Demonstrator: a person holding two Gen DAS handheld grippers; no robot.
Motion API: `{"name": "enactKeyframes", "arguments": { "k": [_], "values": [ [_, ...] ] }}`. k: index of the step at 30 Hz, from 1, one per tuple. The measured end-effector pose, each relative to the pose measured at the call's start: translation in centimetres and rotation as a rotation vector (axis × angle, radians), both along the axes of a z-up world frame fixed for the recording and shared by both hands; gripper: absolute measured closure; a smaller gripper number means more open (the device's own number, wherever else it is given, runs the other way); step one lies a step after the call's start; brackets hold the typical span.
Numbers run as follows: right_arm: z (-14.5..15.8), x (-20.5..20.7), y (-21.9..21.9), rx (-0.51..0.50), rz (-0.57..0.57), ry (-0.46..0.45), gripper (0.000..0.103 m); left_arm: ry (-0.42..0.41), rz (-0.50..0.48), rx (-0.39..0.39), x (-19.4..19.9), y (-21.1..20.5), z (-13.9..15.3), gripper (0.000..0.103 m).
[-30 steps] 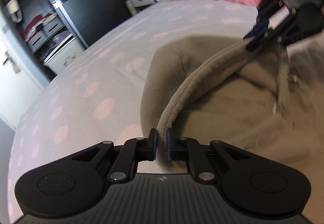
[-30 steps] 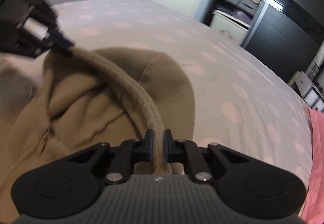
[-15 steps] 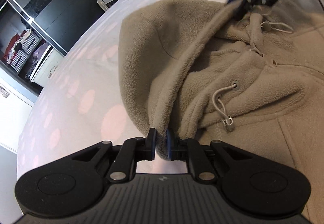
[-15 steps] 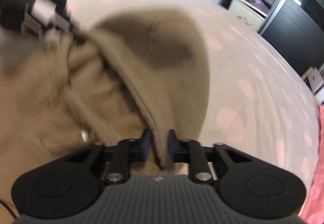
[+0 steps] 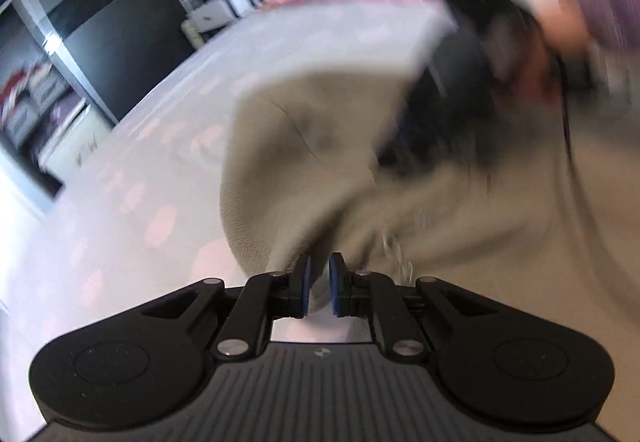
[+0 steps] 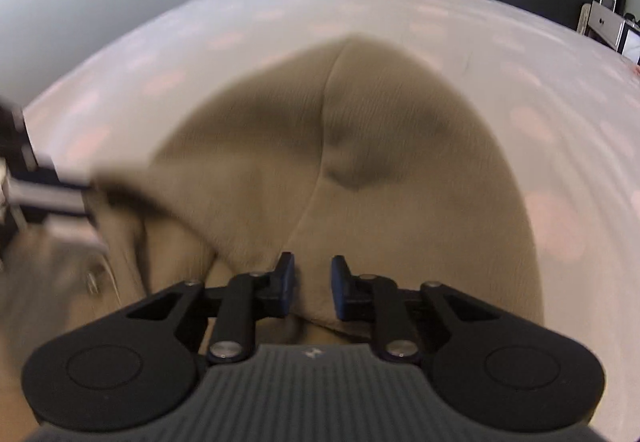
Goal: Fold clothes
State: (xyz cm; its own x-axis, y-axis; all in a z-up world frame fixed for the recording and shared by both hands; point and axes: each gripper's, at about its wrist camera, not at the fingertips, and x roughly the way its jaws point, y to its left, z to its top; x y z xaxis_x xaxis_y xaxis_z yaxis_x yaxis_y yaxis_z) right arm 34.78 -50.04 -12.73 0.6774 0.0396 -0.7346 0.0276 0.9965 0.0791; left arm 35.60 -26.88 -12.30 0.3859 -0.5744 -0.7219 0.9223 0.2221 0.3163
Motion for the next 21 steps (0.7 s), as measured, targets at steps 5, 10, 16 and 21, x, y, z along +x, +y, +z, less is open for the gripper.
{"name": "enactKeyframes", "arguments": {
  "k": [5,10,16,21],
  "values": [
    [-0.8,-0.8,0.0,0.038,-0.049,-0.005,0.082,0.145,0.182,-0.067,2.6,-2.5,-1.2,0.091],
    [1.4,-0.2,0.4,-0.01,-0.058,-0.034,0.082,0.29,0.363,-0.133,5.2,-5.0,-2.3,0.091],
    [4.8,2.9,-1.0,0.012,-0.112,-0.21,0.082,0.283,0.349,-0.245,5.1,-4.5,-3.5,0.091],
    [3.1,7.7,-2.1,0.021,-0.234,-0.218,0.082,0.288,0.32,-0.293,4.9,-4.4,-4.2,0.091]
  ]
}}
